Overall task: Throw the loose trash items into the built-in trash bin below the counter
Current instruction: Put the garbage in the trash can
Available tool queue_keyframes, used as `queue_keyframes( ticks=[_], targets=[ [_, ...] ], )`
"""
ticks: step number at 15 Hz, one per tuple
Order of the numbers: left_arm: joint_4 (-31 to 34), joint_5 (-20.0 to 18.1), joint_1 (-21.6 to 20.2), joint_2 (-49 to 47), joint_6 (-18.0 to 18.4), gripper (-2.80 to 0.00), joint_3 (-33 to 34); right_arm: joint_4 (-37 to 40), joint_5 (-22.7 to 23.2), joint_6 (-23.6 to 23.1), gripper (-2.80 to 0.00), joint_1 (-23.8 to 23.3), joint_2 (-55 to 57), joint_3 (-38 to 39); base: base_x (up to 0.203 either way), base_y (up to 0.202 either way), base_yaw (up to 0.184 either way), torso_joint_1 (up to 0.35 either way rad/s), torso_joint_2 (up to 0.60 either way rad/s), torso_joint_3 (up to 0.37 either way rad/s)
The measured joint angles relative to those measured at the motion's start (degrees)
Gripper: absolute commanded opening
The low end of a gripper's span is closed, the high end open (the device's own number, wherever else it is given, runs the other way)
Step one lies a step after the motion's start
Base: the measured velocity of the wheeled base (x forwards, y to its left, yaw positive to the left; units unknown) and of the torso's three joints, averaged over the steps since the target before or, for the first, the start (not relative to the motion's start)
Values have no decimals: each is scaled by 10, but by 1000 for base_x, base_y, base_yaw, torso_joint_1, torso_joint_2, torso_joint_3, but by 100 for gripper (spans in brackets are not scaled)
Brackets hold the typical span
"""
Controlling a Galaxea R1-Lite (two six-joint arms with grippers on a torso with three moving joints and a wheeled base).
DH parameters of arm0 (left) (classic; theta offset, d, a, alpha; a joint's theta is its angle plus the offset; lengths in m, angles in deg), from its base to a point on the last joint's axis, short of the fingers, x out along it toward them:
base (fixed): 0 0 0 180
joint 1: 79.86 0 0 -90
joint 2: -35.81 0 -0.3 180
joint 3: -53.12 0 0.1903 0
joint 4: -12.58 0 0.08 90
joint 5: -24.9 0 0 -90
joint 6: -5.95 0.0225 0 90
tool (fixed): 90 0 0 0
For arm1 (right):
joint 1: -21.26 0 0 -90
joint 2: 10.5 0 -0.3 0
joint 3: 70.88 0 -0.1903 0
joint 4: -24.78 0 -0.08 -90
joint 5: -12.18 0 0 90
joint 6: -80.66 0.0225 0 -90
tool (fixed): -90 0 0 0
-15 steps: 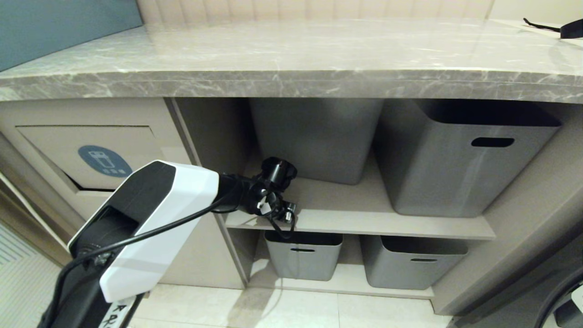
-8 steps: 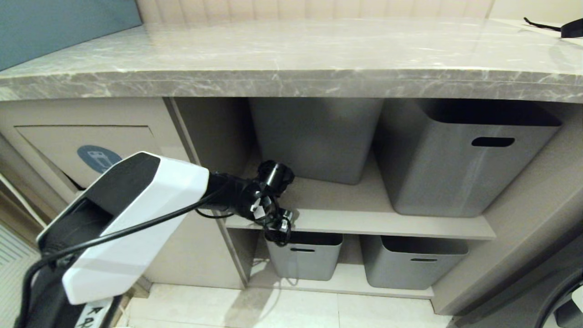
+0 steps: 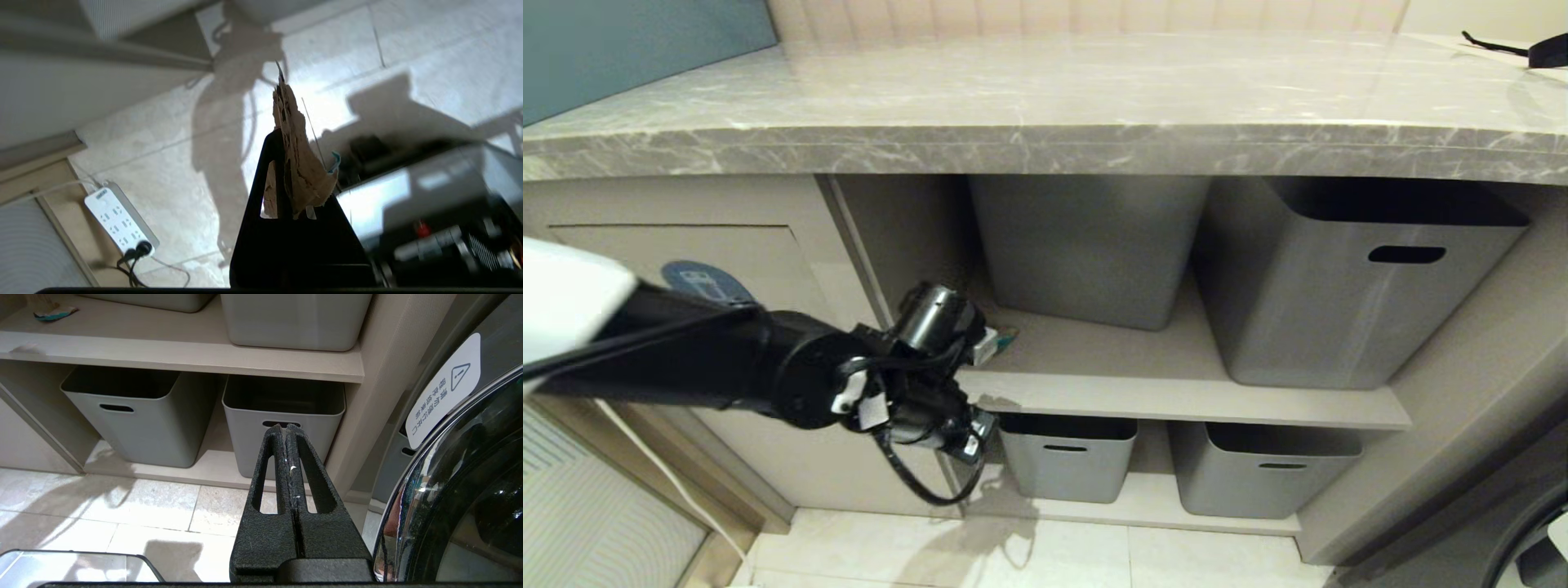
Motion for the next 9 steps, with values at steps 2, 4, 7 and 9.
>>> queue_keyframes(
  ticks=[2,4,7,9],
  targets=[
    [0,-21,3,85,3,-280,85,0,0,0,-280,0,0,0,0,0,0,0,0,0],
    [-2,-43,-11,183,4,-280,170,0,0,0,-280,0,0,0,0,0,0,0,0,0],
    [-37,-92,-132,322,5,-280,271,0,0,0,-280,0,0,0,0,0,0,0,0,0],
    [-87,-152,-294,380,5,-280,324,0,0,0,-280,0,0,0,0,0,0,0,0,0]
  ],
)
